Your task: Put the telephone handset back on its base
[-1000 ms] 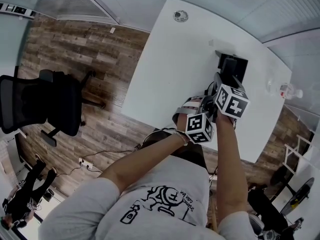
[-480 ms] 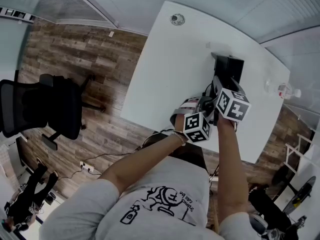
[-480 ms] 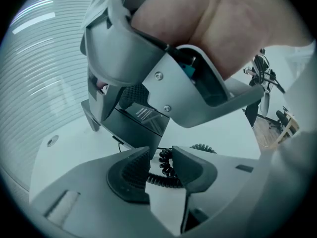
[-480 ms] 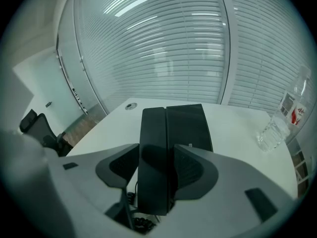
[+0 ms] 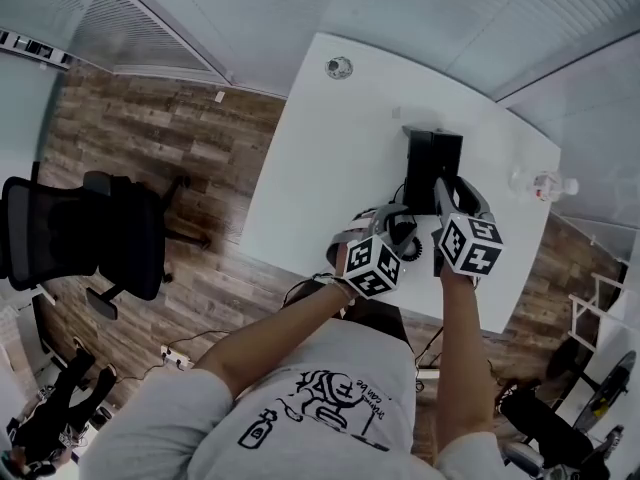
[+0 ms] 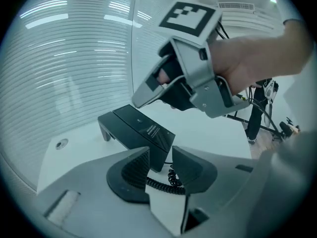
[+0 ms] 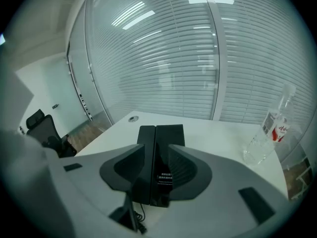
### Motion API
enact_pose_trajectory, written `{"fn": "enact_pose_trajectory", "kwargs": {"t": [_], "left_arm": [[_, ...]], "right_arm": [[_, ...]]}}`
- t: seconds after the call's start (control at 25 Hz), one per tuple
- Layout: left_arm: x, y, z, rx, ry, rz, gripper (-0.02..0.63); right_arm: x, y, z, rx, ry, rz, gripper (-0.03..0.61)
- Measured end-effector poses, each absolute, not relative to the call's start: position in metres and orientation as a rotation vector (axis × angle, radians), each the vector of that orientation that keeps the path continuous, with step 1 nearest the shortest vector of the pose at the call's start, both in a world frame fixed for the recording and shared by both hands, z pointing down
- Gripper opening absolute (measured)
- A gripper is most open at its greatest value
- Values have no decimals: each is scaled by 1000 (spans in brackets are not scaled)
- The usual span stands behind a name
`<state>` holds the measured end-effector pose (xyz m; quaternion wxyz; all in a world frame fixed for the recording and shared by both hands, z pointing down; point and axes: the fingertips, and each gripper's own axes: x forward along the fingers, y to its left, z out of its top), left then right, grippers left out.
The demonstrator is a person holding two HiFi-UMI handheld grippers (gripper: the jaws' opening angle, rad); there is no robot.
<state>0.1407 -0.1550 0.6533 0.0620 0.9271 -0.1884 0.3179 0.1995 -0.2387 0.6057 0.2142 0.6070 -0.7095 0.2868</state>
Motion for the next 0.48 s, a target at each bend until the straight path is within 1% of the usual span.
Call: {"fn": "enact_pose_trajectory", "kwargs": {"t": [0.12, 0.28, 0.48], "left_arm": [[136, -160, 628, 2796, -605, 881, 134], [131, -170, 586, 2842, -633, 766, 75], [121, -182, 532, 2859, -697, 637, 61]], "right_arm": [[208, -229, 581, 1696, -2002, 725, 124], [217, -216, 545, 1720, -2075, 649, 98], [218, -192, 500, 1713, -2161, 535, 77]]}}
